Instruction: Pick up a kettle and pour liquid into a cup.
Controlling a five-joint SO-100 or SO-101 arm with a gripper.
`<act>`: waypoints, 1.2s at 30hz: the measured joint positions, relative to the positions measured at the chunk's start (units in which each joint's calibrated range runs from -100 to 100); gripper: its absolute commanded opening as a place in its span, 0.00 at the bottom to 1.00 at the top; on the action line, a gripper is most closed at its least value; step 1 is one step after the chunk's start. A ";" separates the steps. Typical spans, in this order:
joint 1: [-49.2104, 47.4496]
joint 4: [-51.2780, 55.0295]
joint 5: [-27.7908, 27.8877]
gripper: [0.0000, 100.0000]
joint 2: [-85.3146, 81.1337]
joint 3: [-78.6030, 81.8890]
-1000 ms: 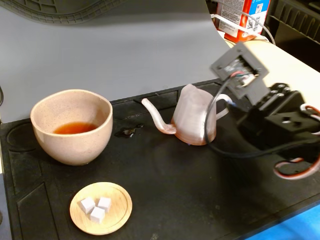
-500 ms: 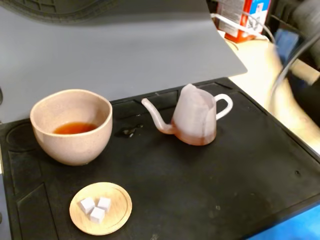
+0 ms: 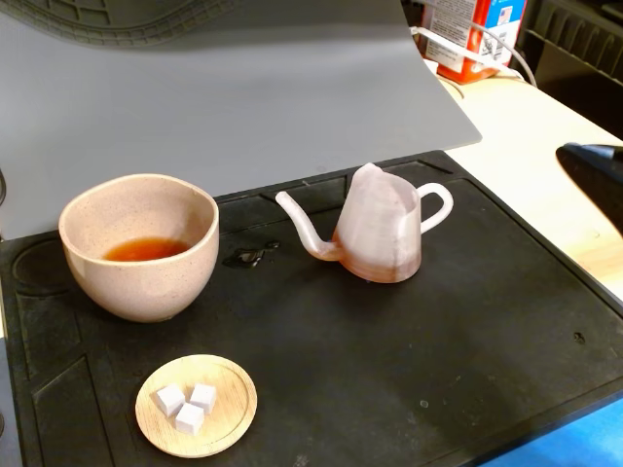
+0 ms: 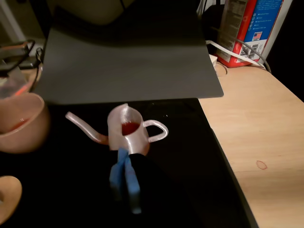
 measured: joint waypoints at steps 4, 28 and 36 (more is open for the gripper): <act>0.00 0.00 -1.83 0.01 -0.77 3.70; -0.38 48.32 -2.36 0.01 -0.09 3.89; -0.38 48.32 -2.36 0.01 -0.09 3.89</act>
